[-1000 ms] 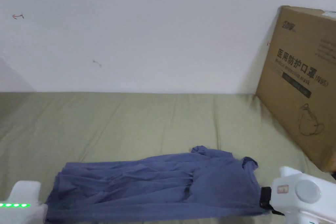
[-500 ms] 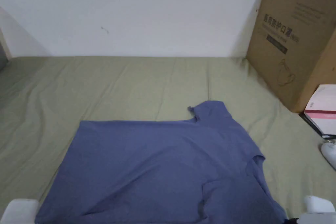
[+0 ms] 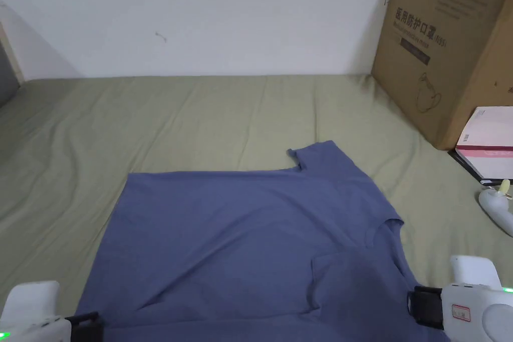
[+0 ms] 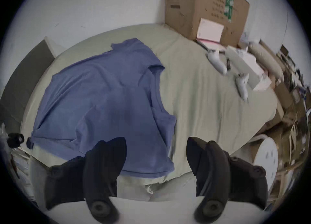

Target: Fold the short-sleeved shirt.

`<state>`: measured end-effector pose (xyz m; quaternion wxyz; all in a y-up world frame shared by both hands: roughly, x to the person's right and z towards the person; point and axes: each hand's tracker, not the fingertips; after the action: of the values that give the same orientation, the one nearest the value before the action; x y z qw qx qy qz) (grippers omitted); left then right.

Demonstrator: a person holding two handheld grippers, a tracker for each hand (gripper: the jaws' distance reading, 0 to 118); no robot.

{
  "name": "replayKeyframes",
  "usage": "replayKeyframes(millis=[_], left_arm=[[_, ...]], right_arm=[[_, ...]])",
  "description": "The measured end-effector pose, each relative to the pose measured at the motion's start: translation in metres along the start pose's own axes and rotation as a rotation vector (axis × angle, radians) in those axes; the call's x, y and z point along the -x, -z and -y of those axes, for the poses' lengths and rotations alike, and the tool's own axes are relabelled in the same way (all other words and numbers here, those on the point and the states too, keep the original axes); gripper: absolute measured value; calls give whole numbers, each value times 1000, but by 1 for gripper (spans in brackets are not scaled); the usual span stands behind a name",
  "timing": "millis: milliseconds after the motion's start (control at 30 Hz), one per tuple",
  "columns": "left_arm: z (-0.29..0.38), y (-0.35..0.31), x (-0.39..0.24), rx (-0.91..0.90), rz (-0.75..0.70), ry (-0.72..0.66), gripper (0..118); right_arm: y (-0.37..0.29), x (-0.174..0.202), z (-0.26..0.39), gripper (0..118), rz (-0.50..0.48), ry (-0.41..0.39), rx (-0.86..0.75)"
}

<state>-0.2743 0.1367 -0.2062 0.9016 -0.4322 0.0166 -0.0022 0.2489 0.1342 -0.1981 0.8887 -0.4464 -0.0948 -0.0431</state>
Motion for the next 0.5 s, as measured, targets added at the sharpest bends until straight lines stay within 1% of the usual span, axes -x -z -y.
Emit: replayKeyframes(millis=[33,67,100,133,167,200,233,267,300,333,367,400,433,467,500], left_arm=[[0,-5,1,-2,26,-9,86],[0,-12,2,-10,55,-21,63],[3,-17,4,-14,84,-25,34],[6,-19,5,-4,93,-29,2],[13,-20,6,28,90,-35,0],[20,-20,4,46,134,-1,0],[25,-21,5,39,120,-7,0],[33,-18,3,44,111,-9,0],[37,-18,4,50,107,-8,0],[38,-18,5,72,72,6,0],[41,-16,6,66,40,15,3],[42,-12,9,55,30,16,20],[42,-9,11,63,12,9,48],[36,-6,12,90,-3,2,93],[33,1,15,89,-1,-5,111]], right_arm=[[-5,5,0,78,-8,-13,-6],[-11,9,2,77,-52,-32,-31],[-17,13,4,72,-87,-24,-49],[-20,16,6,56,-94,-18,-52],[-21,19,9,16,-100,-9,-53],[-18,21,12,0,-105,-2,-42],[-15,21,16,0,-134,7,-35],[-14,24,19,0,-173,-2,-10],[-10,25,22,0,-158,11,-3],[-7,25,24,0,-150,21,11],[-4,24,25,0,-150,21,30],[-4,24,26,0,-149,26,38],[-4,23,28,0,-148,32,38],[-4,21,28,0,-148,39,41],[-4,19,28,0,-152,48,45]])
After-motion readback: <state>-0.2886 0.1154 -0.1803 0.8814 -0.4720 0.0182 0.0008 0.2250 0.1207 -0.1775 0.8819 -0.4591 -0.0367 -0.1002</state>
